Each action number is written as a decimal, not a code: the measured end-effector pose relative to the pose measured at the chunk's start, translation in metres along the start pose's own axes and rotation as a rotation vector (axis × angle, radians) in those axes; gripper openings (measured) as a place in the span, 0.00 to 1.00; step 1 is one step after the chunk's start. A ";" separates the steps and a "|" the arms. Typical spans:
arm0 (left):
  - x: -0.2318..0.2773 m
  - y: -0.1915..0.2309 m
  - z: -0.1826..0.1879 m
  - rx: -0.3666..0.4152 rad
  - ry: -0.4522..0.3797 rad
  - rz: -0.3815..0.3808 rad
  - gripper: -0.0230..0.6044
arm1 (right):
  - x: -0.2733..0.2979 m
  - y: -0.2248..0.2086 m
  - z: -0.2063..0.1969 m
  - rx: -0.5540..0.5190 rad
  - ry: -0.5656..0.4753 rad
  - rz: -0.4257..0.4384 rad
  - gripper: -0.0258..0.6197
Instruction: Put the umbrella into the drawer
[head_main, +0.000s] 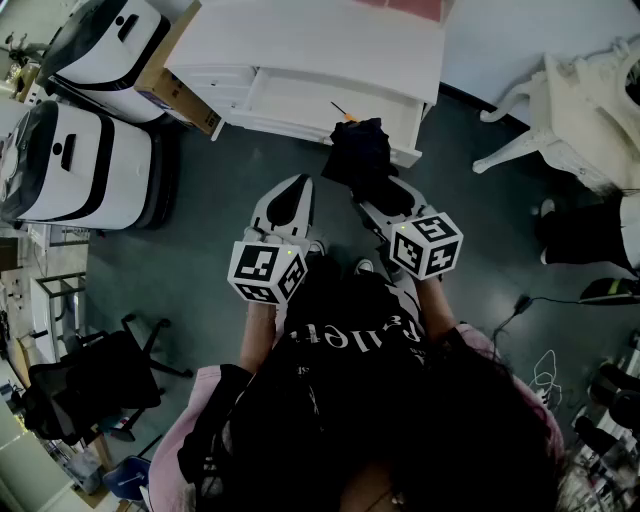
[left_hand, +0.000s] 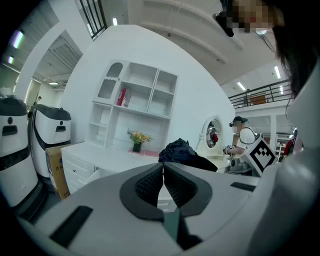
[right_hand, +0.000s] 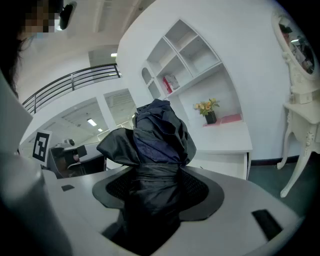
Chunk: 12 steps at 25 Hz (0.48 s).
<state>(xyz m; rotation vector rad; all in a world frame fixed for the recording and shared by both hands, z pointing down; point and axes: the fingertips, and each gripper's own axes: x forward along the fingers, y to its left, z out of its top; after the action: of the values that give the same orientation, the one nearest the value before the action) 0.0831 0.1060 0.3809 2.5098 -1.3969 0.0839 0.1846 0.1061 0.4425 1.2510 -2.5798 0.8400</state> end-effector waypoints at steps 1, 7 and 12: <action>0.001 0.001 0.000 0.000 -0.001 -0.002 0.06 | 0.001 0.000 0.000 0.001 0.000 0.000 0.49; 0.008 0.010 0.000 0.000 0.005 -0.014 0.06 | 0.012 -0.002 0.002 -0.001 0.007 -0.008 0.49; 0.011 0.027 0.003 -0.005 0.005 -0.015 0.06 | 0.027 0.000 0.007 -0.003 0.013 -0.019 0.49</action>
<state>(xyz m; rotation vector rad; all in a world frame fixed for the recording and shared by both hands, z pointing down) 0.0659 0.0822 0.3860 2.5135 -1.3744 0.0837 0.1675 0.0842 0.4468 1.2630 -2.5540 0.8371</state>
